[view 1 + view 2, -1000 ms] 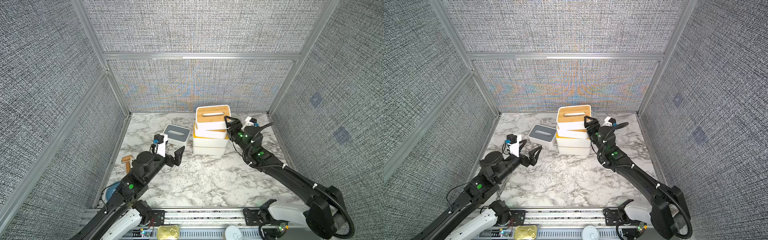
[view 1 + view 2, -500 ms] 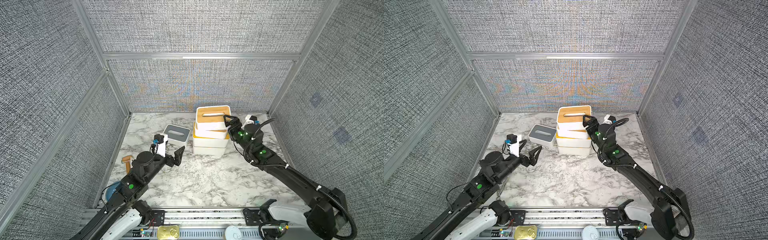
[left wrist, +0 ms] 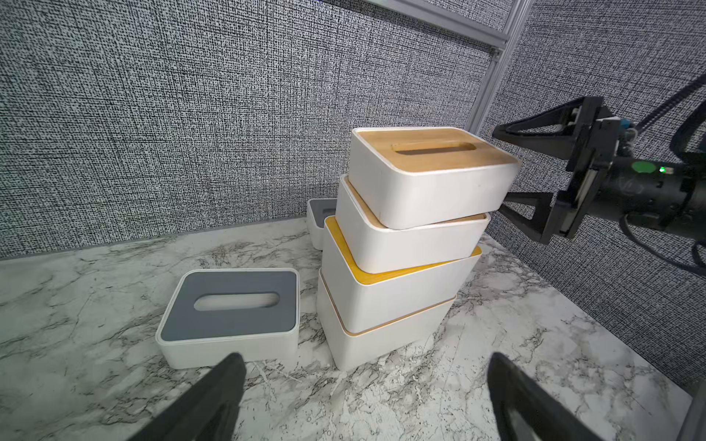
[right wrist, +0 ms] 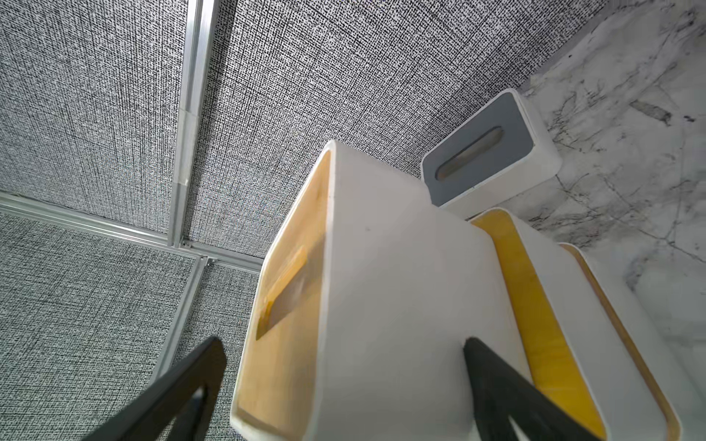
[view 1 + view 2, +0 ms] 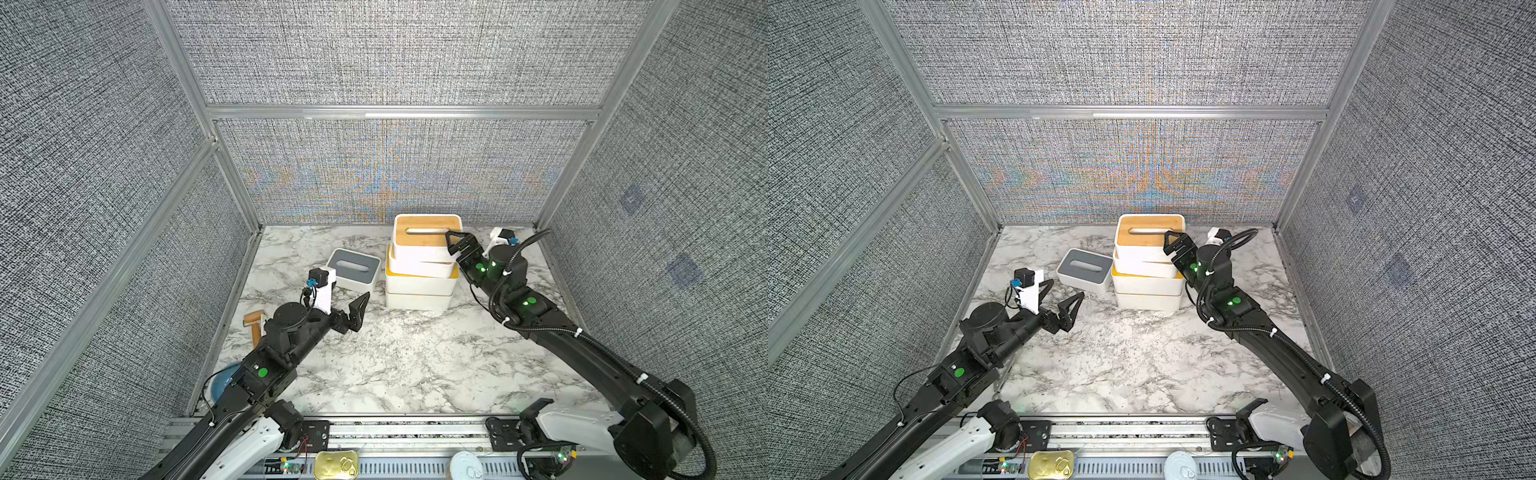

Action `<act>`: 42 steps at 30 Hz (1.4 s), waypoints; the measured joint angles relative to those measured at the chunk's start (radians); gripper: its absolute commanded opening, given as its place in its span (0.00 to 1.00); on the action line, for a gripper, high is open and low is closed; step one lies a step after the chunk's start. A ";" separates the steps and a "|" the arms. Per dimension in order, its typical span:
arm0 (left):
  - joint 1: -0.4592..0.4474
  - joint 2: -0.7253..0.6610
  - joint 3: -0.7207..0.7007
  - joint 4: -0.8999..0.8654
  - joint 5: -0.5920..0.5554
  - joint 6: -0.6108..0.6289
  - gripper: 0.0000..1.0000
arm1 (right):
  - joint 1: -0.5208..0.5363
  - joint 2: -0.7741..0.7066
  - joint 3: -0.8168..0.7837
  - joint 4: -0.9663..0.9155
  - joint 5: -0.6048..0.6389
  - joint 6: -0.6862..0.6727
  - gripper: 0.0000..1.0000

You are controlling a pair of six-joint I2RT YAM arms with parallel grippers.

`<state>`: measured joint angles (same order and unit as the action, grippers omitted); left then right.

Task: Stack the tissue boxes
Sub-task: Place the tissue box at the tissue box.

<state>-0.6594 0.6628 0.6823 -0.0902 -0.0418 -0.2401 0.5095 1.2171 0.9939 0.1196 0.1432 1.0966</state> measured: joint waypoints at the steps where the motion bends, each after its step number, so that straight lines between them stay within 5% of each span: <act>1: 0.000 0.000 0.000 0.000 0.000 0.000 0.99 | -0.002 0.001 0.005 -0.010 -0.007 -0.006 0.99; 20: 0.000 0.016 0.002 0.000 0.027 0.000 0.99 | -0.073 -0.014 0.053 -0.116 -0.097 -0.129 0.99; 27: 0.013 0.082 0.048 0.012 0.153 -0.002 0.99 | -0.103 0.022 0.125 -0.187 -0.141 -0.198 0.99; 42: 0.041 0.420 0.433 -0.083 0.208 -0.111 0.99 | -0.121 0.075 0.156 -0.211 -0.253 -0.257 0.99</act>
<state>-0.6182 1.0824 1.1149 -0.1734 0.1665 -0.3515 0.3882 1.2919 1.1500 -0.0917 -0.1097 0.8394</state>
